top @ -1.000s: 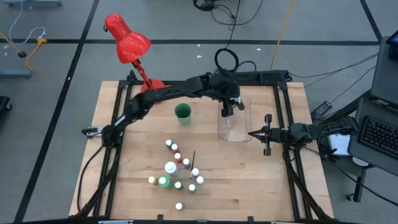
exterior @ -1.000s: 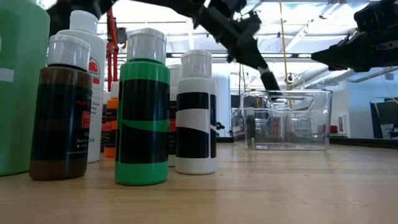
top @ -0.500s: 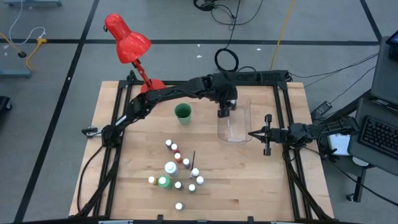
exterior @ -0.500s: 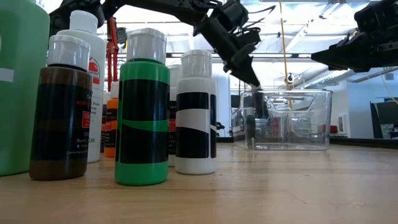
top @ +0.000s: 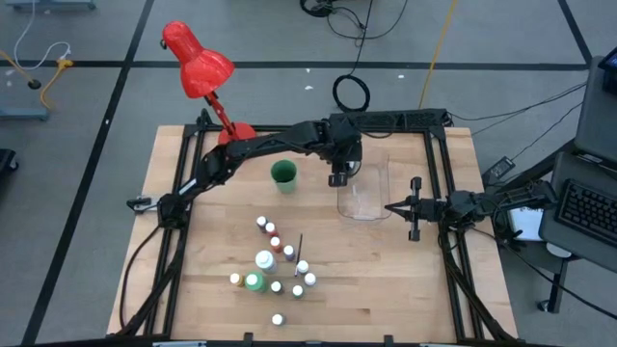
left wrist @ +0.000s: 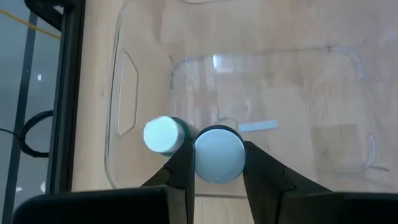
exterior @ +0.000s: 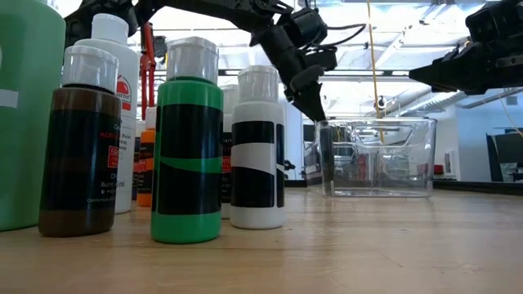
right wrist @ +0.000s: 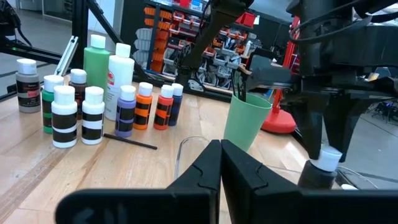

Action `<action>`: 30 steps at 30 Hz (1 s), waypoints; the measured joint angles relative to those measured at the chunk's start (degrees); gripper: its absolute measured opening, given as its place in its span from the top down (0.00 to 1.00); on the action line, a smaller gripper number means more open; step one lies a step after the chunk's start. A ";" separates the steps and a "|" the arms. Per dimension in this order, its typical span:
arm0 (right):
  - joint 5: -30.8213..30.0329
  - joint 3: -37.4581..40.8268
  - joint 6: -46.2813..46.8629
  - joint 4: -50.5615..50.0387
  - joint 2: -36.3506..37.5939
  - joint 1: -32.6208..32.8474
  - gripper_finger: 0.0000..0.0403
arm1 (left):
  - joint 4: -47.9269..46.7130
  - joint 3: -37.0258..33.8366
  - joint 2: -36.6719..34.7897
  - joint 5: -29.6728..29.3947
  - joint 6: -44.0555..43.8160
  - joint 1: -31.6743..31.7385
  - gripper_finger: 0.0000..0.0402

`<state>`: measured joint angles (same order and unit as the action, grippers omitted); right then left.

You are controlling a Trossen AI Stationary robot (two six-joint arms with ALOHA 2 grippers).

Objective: Pick & Place Paint Supplies
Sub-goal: Put the black paint bottle into the transparent bin

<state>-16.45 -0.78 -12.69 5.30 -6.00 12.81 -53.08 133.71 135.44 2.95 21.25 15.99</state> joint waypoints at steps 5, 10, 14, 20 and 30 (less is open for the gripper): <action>0.02 0.01 0.00 0.00 0.00 -0.01 0.99 | -0.35 -3.33 0.12 -1.42 1.55 -0.42 0.78; 0.02 0.00 0.00 0.00 0.00 -0.01 0.99 | 4.12 -7.01 0.20 -3.42 2.07 -1.12 0.78; 0.02 0.00 0.00 0.00 0.00 -0.01 0.99 | 3.52 -7.12 0.09 -3.55 1.94 -1.12 0.78; 0.02 -0.01 0.00 0.00 0.00 0.01 0.99 | 3.65 -7.12 0.09 -3.55 0.07 -1.12 0.71; 0.04 0.00 0.02 0.00 0.00 0.00 0.99 | 2.90 -7.10 -2.55 -3.64 -1.89 -1.85 0.34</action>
<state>-16.40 -0.78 -12.67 5.30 -6.00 12.81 -50.18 126.61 132.88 -0.69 19.37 14.15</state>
